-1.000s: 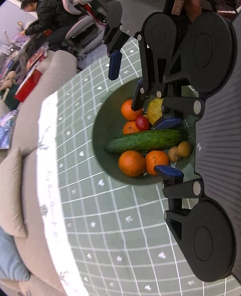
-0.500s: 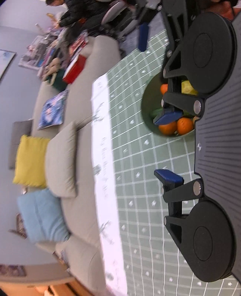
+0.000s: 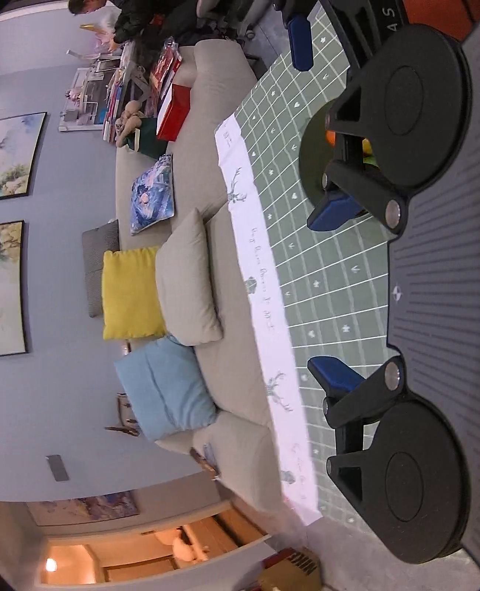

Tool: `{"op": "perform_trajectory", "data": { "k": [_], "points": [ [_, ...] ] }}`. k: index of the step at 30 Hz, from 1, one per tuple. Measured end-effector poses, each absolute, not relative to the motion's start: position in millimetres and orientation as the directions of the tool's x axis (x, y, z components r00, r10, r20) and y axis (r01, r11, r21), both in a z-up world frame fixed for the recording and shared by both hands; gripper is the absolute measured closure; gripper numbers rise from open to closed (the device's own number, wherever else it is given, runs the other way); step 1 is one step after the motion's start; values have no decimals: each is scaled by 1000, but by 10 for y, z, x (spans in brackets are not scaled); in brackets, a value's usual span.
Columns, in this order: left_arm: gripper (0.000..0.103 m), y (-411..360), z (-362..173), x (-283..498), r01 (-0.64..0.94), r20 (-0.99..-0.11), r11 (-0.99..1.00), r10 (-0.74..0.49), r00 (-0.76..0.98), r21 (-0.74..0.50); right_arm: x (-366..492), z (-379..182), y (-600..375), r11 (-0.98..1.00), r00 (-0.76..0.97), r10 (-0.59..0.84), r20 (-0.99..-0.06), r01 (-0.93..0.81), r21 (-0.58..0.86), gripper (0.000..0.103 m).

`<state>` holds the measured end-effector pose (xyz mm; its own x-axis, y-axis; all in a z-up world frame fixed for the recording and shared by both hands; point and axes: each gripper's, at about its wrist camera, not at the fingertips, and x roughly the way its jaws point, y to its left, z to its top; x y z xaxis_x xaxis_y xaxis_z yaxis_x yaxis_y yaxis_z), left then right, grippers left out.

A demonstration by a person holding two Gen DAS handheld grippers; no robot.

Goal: Organize fruits

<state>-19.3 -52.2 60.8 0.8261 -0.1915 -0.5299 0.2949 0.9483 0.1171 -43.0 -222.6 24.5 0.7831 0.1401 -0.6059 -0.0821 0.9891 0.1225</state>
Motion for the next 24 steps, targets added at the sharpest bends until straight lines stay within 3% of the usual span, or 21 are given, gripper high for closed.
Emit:
{"op": "perform_trajectory", "data": {
  "k": [7,16,24],
  "points": [
    [13,-259,425,-171,228,-607,974,-173,775,13,-601,156,-2037,991,790,119,-601,-131,25,5],
    [13,-190,135,-218,201,-740,979,-113,663,31,-674,-74,-2094,995,706,101,-701,-57,86,5],
    [13,-174,79,-232,212,-757,977,-123,642,21,-642,-106,-2037,999,703,52,-710,-32,42,5]
  ]
}}
